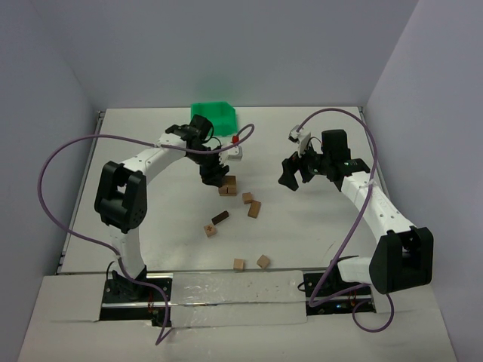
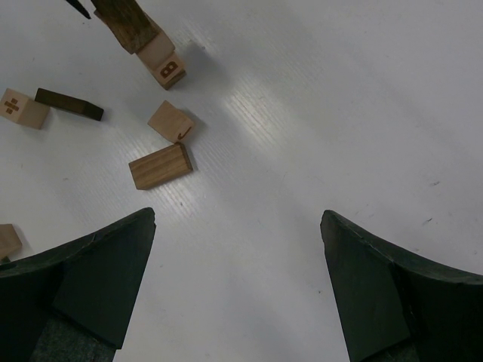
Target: Build the wood block tower
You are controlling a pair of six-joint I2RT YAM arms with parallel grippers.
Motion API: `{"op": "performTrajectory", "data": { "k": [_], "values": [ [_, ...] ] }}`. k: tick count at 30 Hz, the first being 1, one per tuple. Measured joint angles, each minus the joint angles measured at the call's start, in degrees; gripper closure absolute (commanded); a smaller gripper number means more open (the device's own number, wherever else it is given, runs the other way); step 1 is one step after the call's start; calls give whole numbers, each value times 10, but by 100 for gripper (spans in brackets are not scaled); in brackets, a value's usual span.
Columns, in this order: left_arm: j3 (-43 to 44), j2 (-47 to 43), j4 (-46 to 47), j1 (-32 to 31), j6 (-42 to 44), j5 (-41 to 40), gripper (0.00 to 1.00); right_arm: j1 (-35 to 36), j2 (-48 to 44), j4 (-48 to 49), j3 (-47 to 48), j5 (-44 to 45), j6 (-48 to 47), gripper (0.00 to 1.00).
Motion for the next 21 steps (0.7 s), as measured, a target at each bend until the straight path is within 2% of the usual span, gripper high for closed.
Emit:
{"op": "performTrajectory", "data": {
  "k": [2,4,14,17,21],
  "values": [
    [0,0,0,0,-1,0,8,0,0,0,0,0,0,3],
    [0,0,0,0,-3,0,1,0,0,0,0,0,0,3],
    [1,-40,0,19,-22,23,1,0,0,0,0,0,0,3],
    [1,-85,4,64,-49,63,1,10,0,-1,0,3,-3,3],
    [-15,-172,40,172,-105,127,1,61,0,3,-13,25,-10,3]
  ]
}}
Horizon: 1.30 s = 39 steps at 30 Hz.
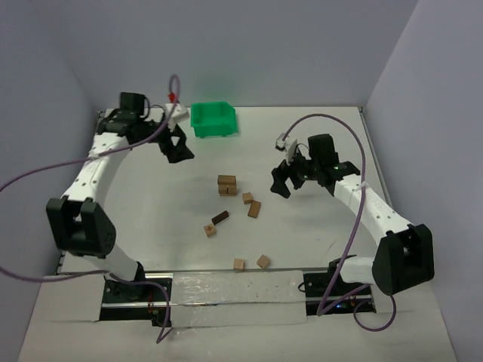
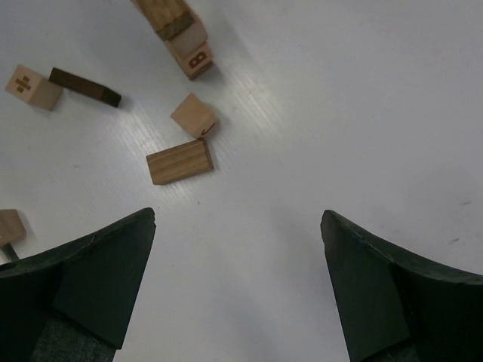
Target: Build the wood block tower
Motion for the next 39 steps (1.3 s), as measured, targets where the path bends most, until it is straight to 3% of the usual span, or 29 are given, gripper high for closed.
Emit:
{"op": "performTrajectory", "data": {
  "k": [4,9,14,26,39],
  "values": [
    [-69,-109,49,75,-69,32,1,85,22,5,-13,32,-8,4],
    [-166,-206,91,79,-129,45,1,154,81,24,-12,68,-8,16],
    [-236,-257,100,81,-132,62,2,181,141,47,0,77,-24,25],
    [-219,-191,-40,85,27,148,10,189,216,62,52,68,-138,29],
    [-218,-186,-65,85,72,151,10,189,296,-13,152,59,-227,34]
  ]
}}
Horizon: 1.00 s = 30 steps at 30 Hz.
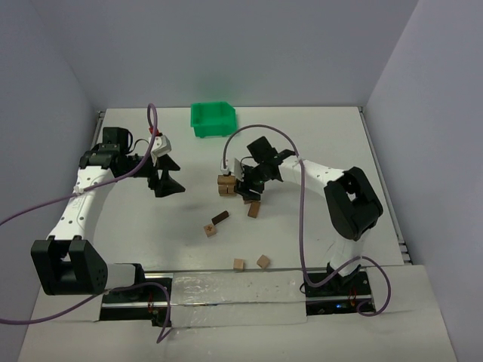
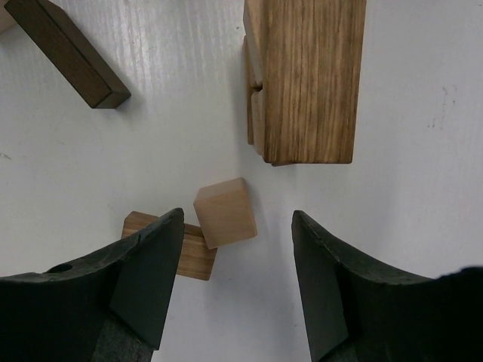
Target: Build the wood block tower
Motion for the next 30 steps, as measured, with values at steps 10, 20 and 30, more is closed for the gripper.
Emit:
{"op": "performTrajectory", "data": {
  "k": [10,20,30],
  "values": [
    [11,5,-6,0,10,0,10,0,26,-54,21,3,-33,33],
    [19,13,-15,1,20,-6,9,1,40,-84,48,4,-54,37],
    [26,17,-29,1,31,-10,9,6,53,-114,54,7,-85,44]
  ]
}}
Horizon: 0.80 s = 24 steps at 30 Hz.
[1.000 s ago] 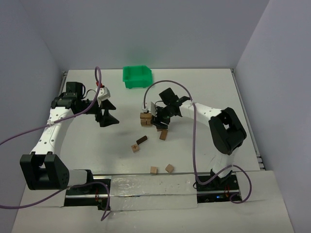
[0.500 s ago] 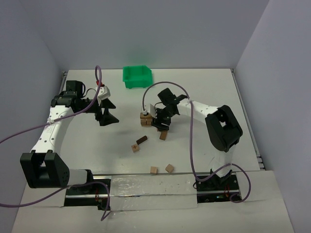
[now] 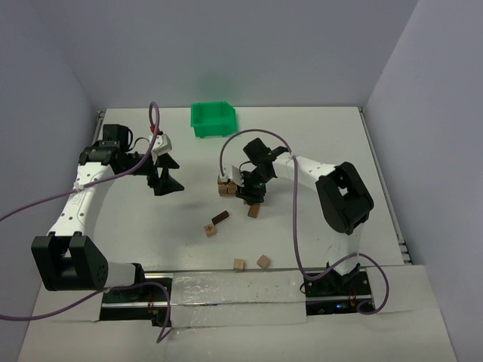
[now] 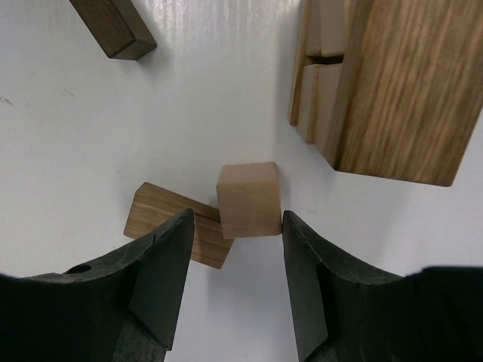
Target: Build the wood block tower
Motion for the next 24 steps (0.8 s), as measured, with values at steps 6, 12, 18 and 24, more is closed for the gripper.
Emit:
{"op": "performTrajectory", "data": {
  "k": [6,12,18,24],
  "values": [
    [0,0,-1,0,6,-4,9,2,0,-5,-1,0,-11,58],
    [0,0,0,0,5,-4,9,2,-18,-3,-20,-2,-13,67],
    [0,0,8,0,-5,-4,9,2,-64,-3,-51,-5,-11,71],
    [0,0,12,0,-11,-4,9,2,-101,2,-67,-7,-2,75]
  ]
}}
